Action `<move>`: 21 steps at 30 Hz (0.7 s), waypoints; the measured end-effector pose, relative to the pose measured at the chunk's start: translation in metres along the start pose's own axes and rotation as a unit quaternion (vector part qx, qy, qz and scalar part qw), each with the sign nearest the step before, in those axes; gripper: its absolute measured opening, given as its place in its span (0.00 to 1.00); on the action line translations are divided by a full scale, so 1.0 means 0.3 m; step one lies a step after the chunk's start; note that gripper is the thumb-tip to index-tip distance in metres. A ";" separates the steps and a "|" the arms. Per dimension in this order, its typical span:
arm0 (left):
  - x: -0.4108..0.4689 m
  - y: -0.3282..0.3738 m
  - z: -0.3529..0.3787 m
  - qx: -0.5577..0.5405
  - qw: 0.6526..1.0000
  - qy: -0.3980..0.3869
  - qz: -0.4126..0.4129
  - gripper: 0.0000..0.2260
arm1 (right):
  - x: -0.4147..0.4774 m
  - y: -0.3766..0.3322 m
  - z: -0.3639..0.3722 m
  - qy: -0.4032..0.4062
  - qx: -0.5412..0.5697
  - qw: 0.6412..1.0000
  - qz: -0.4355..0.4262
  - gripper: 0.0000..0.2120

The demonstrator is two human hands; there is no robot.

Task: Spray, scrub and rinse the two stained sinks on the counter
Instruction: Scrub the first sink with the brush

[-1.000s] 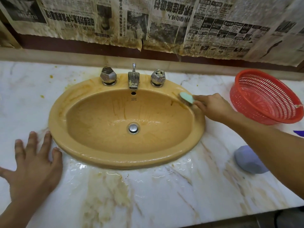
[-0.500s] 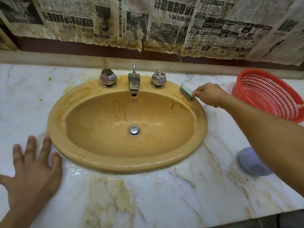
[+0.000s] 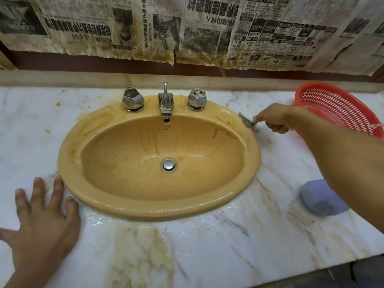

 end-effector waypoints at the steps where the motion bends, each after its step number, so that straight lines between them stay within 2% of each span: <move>1: 0.002 0.002 -0.002 0.005 1.000 -0.003 -0.001 0.26 | 0.018 -0.041 0.011 0.022 -0.008 0.999 -0.025 0.13; 5: 0.005 0.009 -0.010 0.038 0.999 -0.016 -0.007 0.28 | 0.012 -0.303 0.146 0.122 -0.078 0.970 -0.194 0.14; 7: 0.005 0.004 -0.011 0.034 0.999 -0.017 -0.006 0.28 | -0.018 -0.354 0.212 0.152 -0.096 0.953 -0.244 0.14; 12: 0.004 0.015 -0.014 0.029 1.000 -0.006 -0.008 0.28 | -0.063 -0.229 0.136 0.108 -0.135 0.959 -0.223 0.13; 17: 0.010 0.002 -0.008 0.014 1.000 -0.002 -0.013 0.28 | -0.029 -0.327 0.213 0.170 -0.086 0.955 -0.228 0.15; 21: 0.012 -0.007 0.000 0.000 1.000 0.012 -0.007 0.27 | -0.072 -0.247 0.199 0.136 -0.131 0.954 -0.233 0.16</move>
Point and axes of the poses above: each hand's wrist, its own x-axis towards the middle knuckle, its own z-axis out of the palm, y = z × x, the point moved 1 cm from there along x, towards the middle knuckle, and after that the axes turned 12 degrees about y, right-handed, at the moved point
